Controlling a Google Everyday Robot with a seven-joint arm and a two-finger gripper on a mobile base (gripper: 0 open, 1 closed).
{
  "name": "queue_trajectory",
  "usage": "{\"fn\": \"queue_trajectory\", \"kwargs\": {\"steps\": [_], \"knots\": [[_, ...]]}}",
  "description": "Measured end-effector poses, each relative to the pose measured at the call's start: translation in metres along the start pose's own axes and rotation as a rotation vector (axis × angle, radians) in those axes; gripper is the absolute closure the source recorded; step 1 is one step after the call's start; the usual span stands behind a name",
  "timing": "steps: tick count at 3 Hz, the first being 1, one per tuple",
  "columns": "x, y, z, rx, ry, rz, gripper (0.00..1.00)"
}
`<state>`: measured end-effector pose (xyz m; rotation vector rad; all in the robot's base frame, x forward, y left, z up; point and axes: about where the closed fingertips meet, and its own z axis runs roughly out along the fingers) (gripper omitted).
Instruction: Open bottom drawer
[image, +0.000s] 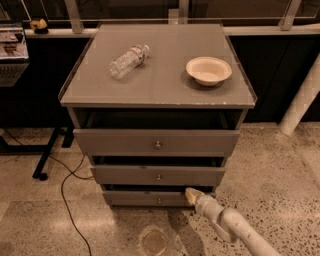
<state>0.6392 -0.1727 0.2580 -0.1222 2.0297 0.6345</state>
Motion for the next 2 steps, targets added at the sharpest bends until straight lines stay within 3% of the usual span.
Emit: {"fn": "queue_trajectory", "kwargs": {"steps": [2], "knots": [[0.007,-0.017,0.01,0.045,0.003,0.011,1.0]]}}
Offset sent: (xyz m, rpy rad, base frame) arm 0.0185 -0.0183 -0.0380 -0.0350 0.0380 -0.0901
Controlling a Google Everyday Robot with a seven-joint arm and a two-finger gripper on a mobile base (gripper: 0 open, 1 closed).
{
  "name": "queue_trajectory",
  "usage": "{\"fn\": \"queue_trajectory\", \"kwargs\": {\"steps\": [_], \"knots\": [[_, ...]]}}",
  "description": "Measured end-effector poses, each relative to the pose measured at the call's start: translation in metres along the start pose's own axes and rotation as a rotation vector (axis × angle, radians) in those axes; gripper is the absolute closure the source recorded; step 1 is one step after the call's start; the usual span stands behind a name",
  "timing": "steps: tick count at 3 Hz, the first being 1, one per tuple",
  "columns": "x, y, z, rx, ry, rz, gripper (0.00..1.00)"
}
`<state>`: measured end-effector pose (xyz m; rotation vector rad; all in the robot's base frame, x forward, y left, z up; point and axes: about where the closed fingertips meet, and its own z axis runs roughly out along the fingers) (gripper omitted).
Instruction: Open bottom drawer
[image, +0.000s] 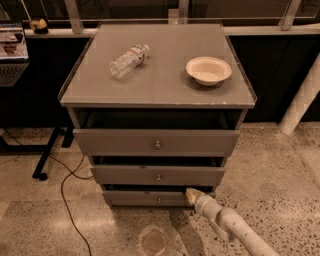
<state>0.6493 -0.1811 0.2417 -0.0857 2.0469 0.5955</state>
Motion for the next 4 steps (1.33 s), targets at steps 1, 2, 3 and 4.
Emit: {"fn": "queue_trajectory", "kwargs": {"steps": [1,2,3,4], "knots": [[0.009,-0.029,0.022,0.063,0.02,-0.021,1.0],[0.012,-0.036,0.036,0.091,0.051,-0.033,1.0],[0.013,-0.036,0.036,0.091,0.053,-0.034,1.0],[0.018,-0.034,0.037,0.086,0.086,-0.034,1.0]]}}
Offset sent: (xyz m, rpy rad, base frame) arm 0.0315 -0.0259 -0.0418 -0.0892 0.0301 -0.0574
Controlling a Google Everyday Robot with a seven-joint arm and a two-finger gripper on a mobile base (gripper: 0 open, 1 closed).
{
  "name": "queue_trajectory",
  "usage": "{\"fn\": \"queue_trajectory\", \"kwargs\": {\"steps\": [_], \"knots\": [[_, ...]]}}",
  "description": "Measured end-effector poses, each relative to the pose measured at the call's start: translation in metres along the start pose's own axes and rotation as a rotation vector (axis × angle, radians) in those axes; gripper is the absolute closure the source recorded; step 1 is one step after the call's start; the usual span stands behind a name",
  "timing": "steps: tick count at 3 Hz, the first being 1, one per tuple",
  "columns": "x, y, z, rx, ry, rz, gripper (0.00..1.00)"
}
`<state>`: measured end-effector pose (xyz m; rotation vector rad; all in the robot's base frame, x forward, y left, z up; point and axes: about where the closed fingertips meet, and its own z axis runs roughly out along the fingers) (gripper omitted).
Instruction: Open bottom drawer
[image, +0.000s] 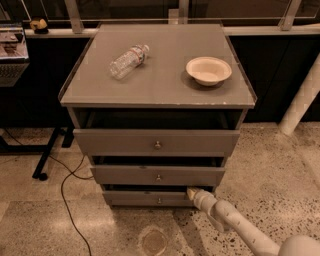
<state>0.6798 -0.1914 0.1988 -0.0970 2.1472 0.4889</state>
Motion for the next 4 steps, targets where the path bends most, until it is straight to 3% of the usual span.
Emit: {"fn": "queue_trajectory", "kwargs": {"steps": [1,3,4], "knots": [[0.009,0.002,-0.005,-0.009,0.048,0.021,1.0],[0.012,0.001,-0.017,-0.007,0.068,0.051,1.0],[0.002,0.006,0.005,-0.01,0.061,0.041,1.0]]}}
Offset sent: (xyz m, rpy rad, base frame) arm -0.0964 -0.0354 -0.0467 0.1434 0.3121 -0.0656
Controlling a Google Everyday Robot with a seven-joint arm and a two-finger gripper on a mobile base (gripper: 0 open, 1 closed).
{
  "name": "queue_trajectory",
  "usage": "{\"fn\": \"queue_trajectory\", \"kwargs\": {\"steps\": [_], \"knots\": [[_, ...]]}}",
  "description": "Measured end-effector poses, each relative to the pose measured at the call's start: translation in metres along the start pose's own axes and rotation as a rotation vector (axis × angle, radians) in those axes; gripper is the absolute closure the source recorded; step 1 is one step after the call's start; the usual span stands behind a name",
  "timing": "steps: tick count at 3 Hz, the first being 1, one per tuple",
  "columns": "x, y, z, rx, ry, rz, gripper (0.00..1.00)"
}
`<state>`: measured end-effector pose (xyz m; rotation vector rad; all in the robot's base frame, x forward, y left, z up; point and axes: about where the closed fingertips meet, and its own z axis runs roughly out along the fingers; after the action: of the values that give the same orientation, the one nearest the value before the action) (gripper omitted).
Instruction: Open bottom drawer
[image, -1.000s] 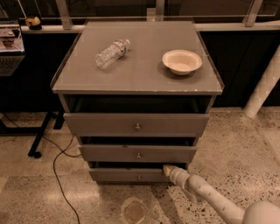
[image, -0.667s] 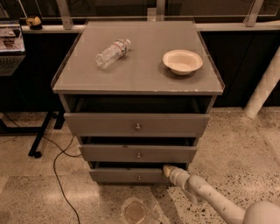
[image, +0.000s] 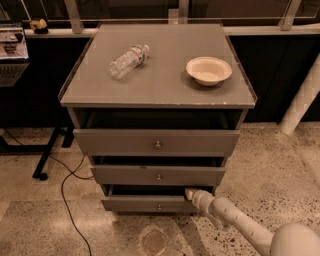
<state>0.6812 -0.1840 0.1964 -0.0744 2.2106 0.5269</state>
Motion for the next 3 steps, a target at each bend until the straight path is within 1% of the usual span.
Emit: {"fn": "queue_trajectory", "kwargs": {"steps": [1,2,3], "knots": [[0.004,0.001,0.001,-0.002,0.014,-0.003,1.0],[0.023,0.002,0.0,-0.007,0.069,0.022,1.0],[0.021,0.003,-0.001,-0.007,0.069,0.022,1.0]]}}
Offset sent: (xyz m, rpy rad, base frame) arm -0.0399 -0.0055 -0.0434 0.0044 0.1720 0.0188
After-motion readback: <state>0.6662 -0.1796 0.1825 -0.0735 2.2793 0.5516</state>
